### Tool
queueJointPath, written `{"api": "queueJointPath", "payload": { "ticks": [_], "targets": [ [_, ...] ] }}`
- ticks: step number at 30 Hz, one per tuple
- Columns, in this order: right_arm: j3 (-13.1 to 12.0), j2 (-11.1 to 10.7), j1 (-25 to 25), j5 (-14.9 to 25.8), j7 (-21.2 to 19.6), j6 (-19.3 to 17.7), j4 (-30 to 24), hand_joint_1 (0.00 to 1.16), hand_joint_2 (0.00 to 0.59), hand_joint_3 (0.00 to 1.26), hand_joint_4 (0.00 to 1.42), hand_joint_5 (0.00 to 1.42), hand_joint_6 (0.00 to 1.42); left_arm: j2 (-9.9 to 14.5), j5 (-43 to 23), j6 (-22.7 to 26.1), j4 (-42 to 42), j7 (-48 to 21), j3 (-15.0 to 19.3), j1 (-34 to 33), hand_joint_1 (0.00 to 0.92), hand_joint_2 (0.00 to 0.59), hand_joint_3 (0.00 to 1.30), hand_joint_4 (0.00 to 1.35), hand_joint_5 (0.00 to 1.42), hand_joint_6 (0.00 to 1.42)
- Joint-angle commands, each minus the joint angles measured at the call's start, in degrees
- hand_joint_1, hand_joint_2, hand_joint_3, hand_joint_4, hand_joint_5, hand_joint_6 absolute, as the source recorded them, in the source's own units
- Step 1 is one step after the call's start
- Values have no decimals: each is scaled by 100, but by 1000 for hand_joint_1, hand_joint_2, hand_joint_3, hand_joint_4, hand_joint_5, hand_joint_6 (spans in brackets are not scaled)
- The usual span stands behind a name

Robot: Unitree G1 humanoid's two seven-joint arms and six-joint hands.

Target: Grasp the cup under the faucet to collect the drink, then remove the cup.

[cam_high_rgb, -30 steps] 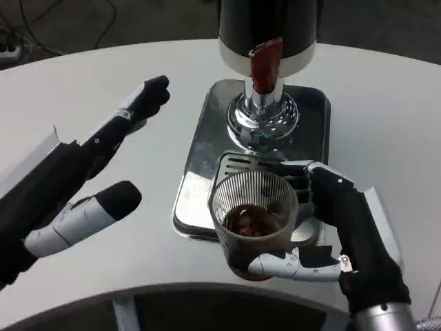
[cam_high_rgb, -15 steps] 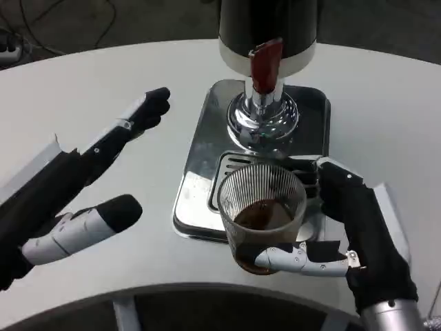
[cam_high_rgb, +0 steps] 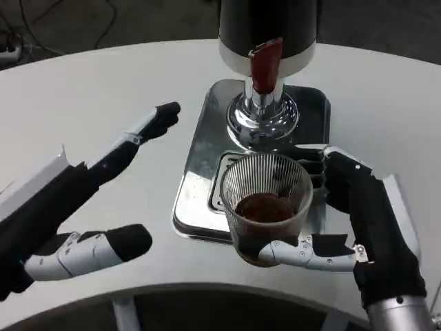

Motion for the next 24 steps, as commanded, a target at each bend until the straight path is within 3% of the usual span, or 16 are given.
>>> {"api": "queueJointPath", "payload": {
  "ticks": [1, 13, 24],
  "targets": [
    [-41, 29, 101, 151, 23, -34, -289, 1072, 47, 666, 695, 831, 878, 158, 166, -280, 83, -49, 144, 197, 0, 86, 0, 0, 31, 0],
    [-181, -84, 408, 347, 264, 59, -685, 1072, 47, 667, 695, 831, 879, 352, 410, -1120, 209, -19, 434, 523, 0, 86, 4, 0, 55, 9],
    [-146, -134, 783, 479, 550, 128, -1076, 1072, 44, 673, 702, 832, 879, 432, 764, -1760, 213, 31, 627, 852, 0, 93, 20, 0, 64, 18]
  ]
}}
